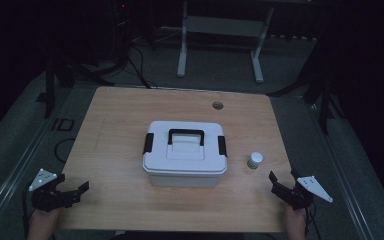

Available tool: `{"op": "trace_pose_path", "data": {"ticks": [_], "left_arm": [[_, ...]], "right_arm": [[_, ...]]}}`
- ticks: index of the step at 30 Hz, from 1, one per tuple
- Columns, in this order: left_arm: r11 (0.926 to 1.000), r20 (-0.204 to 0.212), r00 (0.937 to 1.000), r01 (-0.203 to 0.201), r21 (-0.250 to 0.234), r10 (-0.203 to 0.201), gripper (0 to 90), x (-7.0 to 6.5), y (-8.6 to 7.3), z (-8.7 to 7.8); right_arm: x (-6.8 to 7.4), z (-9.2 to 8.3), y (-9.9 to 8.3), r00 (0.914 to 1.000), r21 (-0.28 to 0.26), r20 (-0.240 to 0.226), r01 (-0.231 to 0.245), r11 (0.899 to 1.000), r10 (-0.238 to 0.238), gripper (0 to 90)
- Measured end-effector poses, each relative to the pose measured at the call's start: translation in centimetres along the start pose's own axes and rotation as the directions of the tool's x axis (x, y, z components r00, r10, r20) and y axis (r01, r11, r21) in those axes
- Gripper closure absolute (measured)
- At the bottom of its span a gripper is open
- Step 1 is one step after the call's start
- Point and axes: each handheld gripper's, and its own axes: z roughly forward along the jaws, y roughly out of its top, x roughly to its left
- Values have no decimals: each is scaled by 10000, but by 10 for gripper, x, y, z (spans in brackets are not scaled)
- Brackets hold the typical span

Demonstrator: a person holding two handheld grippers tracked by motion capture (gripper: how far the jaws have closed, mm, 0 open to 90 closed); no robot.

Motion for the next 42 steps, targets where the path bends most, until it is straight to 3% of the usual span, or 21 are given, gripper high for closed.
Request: {"op": "trace_pose_path", "data": {"ticks": [5, 8, 11, 12, 13, 19, 25, 28, 33, 36, 37, 38, 40, 41, 42], "left_arm": [[9930, 87, 10000, -57, 1179, 48, 0, 4, 4, 2], [9877, 207, 9997, -158, 1558, 127, 0, 5, 7, 2], [9757, 231, 9987, -500, 2133, 461, 0, 3, 11, 1], [9757, 231, 9987, -500, 2133, 461, 0, 3, 11, 1], [9602, 228, 9965, -839, 2664, 808, 0, 0, 14, 1], [9224, 141, 9889, -1429, 3589, 1477, 0, -8, 20, -3], [8724, 227, 9874, -1492, 4654, 1568, 0, -11, 28, -3], [8541, 695, 9868, -1612, 4945, 1460, 0, -12, 32, -4], [7915, 810, 9815, -1881, 5815, 1737, 0, -15, 35, -4], [7610, 808, 9806, -1896, 6205, 1785, 0, -15, 37, -4], [7610, 808, 9806, -1896, 6205, 1785, 0, -15, 37, -4], [7374, 810, 9803, -1891, 6485, 1802, 0, -14, 37, -4], [7173, 764, 9794, -1890, 6706, 1867, 0, -13, 37, -4], [6998, 724, 9793, -1863, 6896, 1893, 0, -12, 37, -3], [6892, 720, 9794, -1843, 7007, 1888, 0, -12, 37, -3]], "right_arm": [[0, 0, 0, 10000, 12, -35, 11, 10000, -11, 125], [1, 0, 0, 10000, 3, -31, 47, 10000, -47, 124], [1, 0, 0, 10000, 26, -24, 78, 10000, -78, 125], [1, 0, 0, 10000, 26, -24, 78, 10000, -78, 125], [1, 0, 0, 10000, 32, -20, 90, 10000, -90, 124], [1, 0, 0, 10000, 14, -16, 93, 10000, -93, 124], [2, 0, 0, 9999, 30, -9, 158, 9999, -157, 124], [2, 0, 0, 9999, 20, -24, 158, 9999, -157, 124], [3, -2, 0, 9999, -57, -34, 142, 9999, -142, 124], [2, -2, 0, 9999, -49, -44, 133, 9999, -133, 124], [2, -2, 0, 9999, -49, -44, 133, 9999, -133, 124], [2, -2, 0, 9999, -66, -53, 134, 9999, -134, 124], [2, -2, 0, 9999, -48, -57, 134, 9999, -135, 124], [2, -2, 0, 9999, -56, -67, 137, 9999, -138, 124], [2, -2, 0, 9999, -54, -75, 143, 9999, -143, 124]]}}
